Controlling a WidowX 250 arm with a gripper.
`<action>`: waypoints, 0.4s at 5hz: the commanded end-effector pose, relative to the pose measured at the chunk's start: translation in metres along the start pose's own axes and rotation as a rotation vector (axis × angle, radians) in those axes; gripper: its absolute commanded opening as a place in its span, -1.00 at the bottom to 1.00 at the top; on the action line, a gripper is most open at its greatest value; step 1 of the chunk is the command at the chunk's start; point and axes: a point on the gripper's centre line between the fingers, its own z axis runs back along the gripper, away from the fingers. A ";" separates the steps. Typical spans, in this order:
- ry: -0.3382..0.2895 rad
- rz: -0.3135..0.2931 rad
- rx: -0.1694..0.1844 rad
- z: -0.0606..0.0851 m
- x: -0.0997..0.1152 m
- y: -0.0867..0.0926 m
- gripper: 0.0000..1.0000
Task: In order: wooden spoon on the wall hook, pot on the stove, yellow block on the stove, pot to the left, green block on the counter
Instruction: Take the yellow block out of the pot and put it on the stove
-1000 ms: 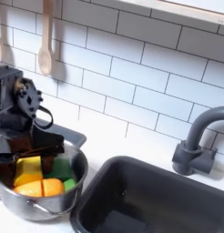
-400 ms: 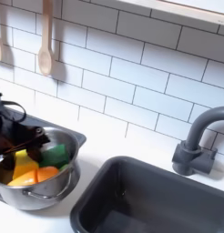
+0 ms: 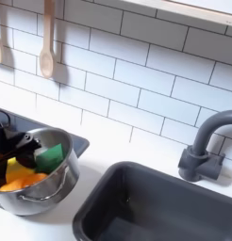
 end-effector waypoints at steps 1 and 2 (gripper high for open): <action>0.036 -0.056 0.192 0.011 0.004 -0.017 -1.00; 0.074 -0.090 0.233 0.011 -0.004 -0.018 -1.00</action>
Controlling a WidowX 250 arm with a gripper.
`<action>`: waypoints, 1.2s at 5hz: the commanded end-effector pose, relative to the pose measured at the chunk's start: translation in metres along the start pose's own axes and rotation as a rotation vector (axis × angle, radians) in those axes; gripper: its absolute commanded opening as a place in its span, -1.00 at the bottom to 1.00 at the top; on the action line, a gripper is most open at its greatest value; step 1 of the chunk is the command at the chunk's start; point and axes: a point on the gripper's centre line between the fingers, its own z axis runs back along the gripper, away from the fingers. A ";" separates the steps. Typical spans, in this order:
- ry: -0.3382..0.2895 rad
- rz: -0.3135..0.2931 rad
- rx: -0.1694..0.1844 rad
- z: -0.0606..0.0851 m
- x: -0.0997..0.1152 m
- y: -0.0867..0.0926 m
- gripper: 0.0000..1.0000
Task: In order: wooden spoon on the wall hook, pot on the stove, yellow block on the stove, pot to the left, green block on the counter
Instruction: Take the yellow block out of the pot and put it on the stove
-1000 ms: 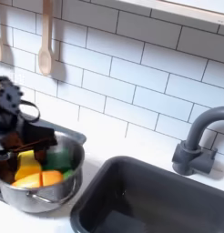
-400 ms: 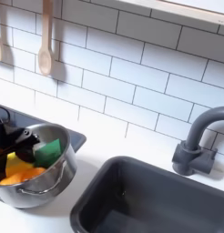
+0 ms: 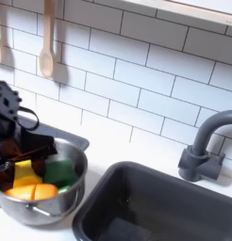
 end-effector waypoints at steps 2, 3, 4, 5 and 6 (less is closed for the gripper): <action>-0.032 -0.067 0.022 0.021 0.007 -0.007 -1.00; -0.045 -0.073 0.006 0.029 0.012 -0.011 -1.00; -0.062 -0.088 -0.005 0.038 0.021 -0.018 -1.00; -0.094 -0.072 -0.017 0.056 0.036 -0.020 -1.00; -0.134 -0.076 -0.014 0.071 0.053 -0.019 -1.00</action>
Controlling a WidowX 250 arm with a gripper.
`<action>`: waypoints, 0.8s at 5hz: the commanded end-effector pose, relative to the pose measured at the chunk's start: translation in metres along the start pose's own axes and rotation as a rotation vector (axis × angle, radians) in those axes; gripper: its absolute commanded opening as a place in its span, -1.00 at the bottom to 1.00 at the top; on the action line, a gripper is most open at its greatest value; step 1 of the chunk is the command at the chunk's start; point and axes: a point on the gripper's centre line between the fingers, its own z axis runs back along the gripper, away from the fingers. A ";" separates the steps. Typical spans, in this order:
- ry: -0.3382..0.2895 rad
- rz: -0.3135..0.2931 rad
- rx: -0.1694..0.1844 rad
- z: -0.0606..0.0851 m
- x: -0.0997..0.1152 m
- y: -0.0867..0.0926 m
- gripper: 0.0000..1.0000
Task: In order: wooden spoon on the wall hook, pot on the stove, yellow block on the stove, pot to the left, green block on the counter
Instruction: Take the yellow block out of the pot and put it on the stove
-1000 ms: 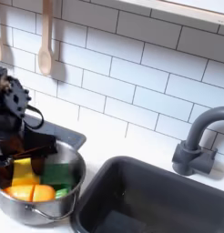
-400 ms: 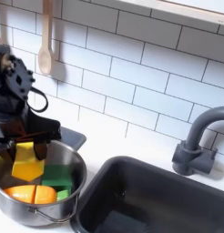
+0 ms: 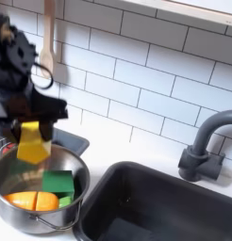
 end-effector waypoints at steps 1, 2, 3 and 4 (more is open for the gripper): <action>-0.035 0.052 0.074 0.007 0.030 0.027 -1.00; -0.059 0.068 0.111 0.002 0.044 0.045 -1.00; -0.049 0.084 0.130 -0.011 0.050 0.064 -1.00; -0.004 0.109 0.154 -0.041 0.049 0.084 -1.00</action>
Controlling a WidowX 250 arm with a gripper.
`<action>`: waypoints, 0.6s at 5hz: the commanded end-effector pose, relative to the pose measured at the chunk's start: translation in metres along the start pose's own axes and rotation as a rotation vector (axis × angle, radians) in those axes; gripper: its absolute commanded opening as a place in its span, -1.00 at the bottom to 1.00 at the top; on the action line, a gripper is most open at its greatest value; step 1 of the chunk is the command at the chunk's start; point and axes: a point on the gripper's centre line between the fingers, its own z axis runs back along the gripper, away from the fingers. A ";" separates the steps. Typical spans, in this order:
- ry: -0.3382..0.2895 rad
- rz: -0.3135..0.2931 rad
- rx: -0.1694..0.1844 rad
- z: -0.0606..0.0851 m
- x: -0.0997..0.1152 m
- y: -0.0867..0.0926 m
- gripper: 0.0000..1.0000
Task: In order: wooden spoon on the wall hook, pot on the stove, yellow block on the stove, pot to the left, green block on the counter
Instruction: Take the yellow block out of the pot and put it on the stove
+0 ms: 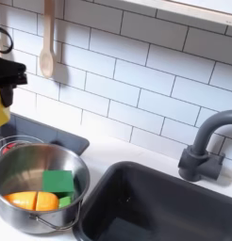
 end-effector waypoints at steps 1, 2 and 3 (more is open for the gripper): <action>0.037 0.010 0.044 -0.048 0.001 0.018 -1.00; 0.044 0.029 0.041 -0.071 -0.001 0.023 -1.00; 0.068 0.024 0.019 -0.085 -0.003 0.018 -1.00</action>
